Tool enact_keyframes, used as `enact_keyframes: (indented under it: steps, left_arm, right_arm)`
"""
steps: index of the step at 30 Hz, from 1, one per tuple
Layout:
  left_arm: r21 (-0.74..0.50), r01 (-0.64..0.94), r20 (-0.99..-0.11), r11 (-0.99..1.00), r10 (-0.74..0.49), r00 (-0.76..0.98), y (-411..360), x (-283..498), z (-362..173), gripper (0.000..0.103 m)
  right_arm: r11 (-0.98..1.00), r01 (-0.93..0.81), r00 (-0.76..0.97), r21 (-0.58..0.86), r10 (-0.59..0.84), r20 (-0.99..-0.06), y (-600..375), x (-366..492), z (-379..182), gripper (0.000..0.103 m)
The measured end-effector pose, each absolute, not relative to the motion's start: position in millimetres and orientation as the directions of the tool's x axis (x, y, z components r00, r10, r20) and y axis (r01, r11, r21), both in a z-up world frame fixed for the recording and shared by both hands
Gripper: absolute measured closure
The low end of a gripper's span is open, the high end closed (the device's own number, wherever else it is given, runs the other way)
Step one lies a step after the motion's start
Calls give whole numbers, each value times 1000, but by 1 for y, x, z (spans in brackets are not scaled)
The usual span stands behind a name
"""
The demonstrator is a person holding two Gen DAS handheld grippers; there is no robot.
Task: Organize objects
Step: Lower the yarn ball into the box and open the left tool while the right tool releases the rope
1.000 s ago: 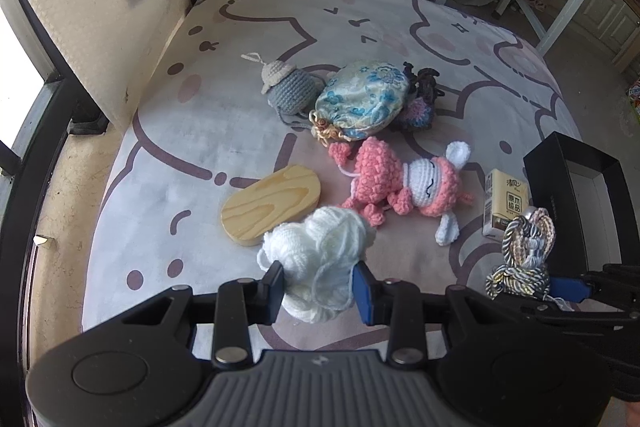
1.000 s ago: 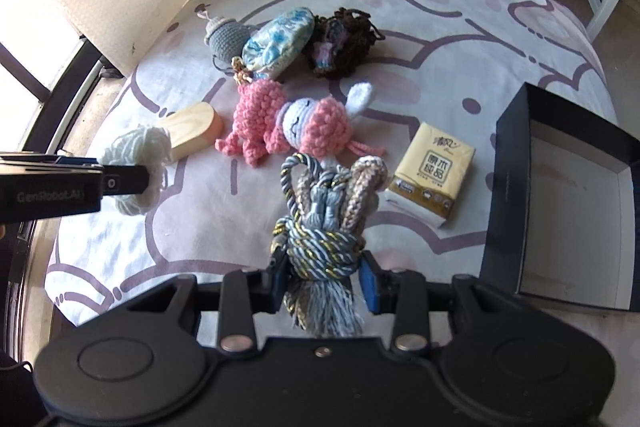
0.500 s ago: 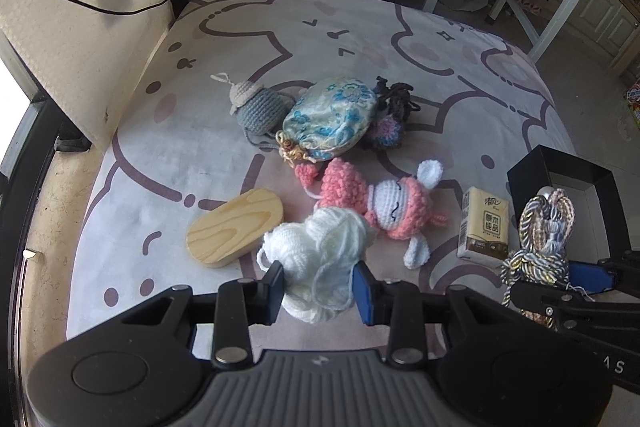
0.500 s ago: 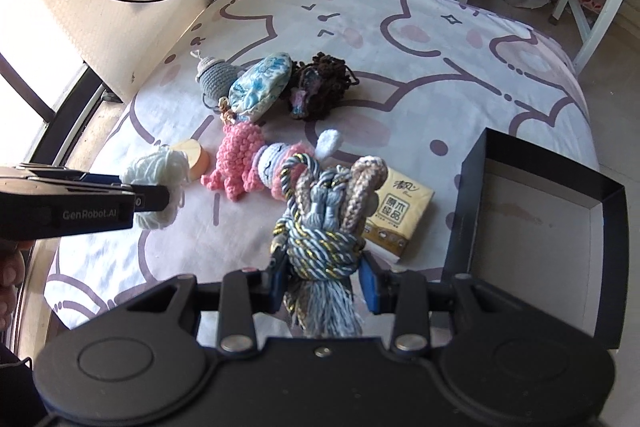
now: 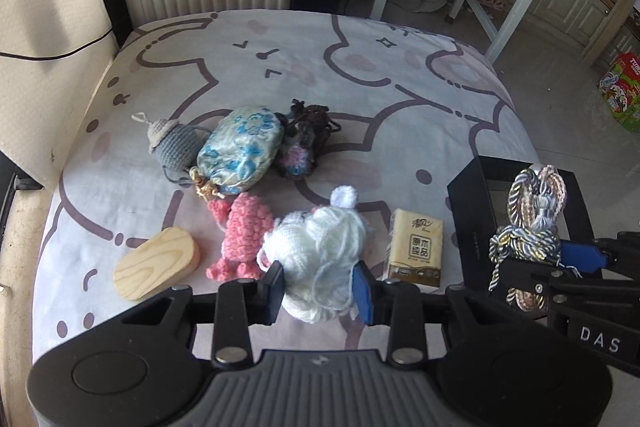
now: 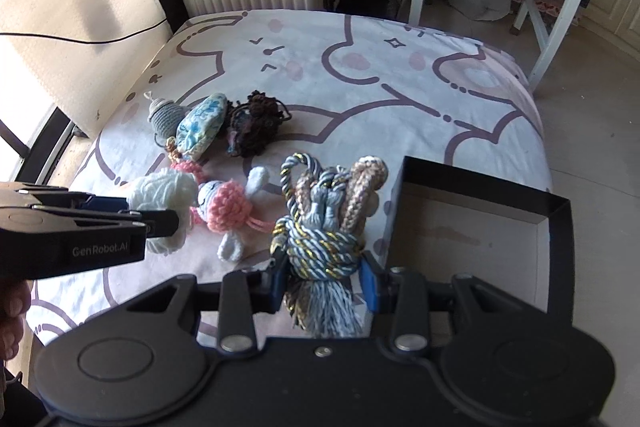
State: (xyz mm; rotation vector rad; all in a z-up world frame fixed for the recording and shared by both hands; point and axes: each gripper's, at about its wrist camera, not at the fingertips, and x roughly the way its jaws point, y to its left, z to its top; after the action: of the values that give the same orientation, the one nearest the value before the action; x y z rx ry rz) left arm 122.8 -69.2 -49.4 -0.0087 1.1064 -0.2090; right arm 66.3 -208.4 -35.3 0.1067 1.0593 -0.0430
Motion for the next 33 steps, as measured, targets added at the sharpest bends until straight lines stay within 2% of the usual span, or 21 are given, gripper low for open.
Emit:
enact_keyframes:
  steps: [16, 33]
  left_arm:
    - [-177, 227, -888, 958, -255, 383, -144, 135, -60, 66]
    - [-178, 280, -899, 943, -272, 344, -200, 128, -75, 66]
  right_arm:
    - [980, 195, 427, 26, -61, -902, -286, 65, -59, 65]
    - [983, 183, 389, -1, -73, -918, -320, 62, -70, 65]
